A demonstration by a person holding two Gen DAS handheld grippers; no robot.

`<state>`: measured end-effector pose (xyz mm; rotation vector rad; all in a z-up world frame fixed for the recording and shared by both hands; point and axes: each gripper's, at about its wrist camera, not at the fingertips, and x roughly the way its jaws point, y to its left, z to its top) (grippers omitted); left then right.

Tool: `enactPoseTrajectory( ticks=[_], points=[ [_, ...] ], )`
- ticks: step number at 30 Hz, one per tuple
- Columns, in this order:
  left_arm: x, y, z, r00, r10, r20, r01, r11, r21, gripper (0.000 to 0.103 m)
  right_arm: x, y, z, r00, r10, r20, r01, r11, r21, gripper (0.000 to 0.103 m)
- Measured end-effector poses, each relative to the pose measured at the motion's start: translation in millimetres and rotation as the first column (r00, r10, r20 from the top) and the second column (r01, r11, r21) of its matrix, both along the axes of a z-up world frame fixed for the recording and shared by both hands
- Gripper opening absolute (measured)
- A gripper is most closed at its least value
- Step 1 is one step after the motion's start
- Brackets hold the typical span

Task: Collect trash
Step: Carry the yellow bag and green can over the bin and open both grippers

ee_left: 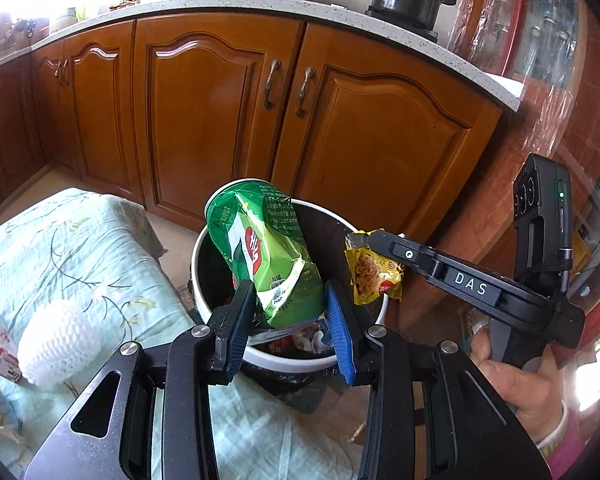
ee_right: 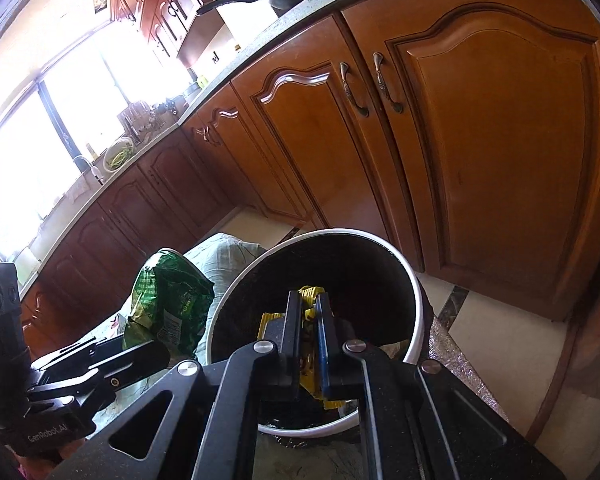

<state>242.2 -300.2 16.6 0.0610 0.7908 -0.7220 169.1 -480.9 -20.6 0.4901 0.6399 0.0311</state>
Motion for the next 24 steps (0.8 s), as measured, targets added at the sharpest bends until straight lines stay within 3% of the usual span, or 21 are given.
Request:
enactPoseTrajectory(
  ticks=[9,12,14,16,20,24],
  points=[
    [20,-27,-21,0.998,-0.024,-0.058,0.027,0.999,0.047,0.035,16,-6,-11,0.999,-0.001,-0.040,0.001,1.000,-0.006,0.007],
    [24,-34,-25,0.997,-0.033,-0.076,0.038,0.998,0.056,0.035,22,-6,-13,0.999,0.007,-0.050,-0.006,1.000,0.005,0.015],
    [26,-36,-27,0.995,-0.039,-0.094,0.045,0.997,0.062,0.036,23,-6,-15,0.999,0.006,-0.050,-0.005,1.000,0.019,0.038],
    [28,-38,-27,0.994,-0.036,-0.102,0.042,0.997,0.059,0.037,21,-7,-15,0.999,-0.001,-0.040,0.002,1.000,0.022,0.053],
    [27,-34,-24,0.995,-0.025,-0.098,0.030,0.999,0.043,0.048,12,-9,-13,1.000,-0.023,-0.021,0.023,0.999,0.023,0.062],
    [19,-19,-23,0.996,-0.005,-0.095,0.007,1.000,0.027,0.049,2,-11,-7,0.999,-0.048,-0.001,0.048,0.998,0.032,0.068]
  ],
)
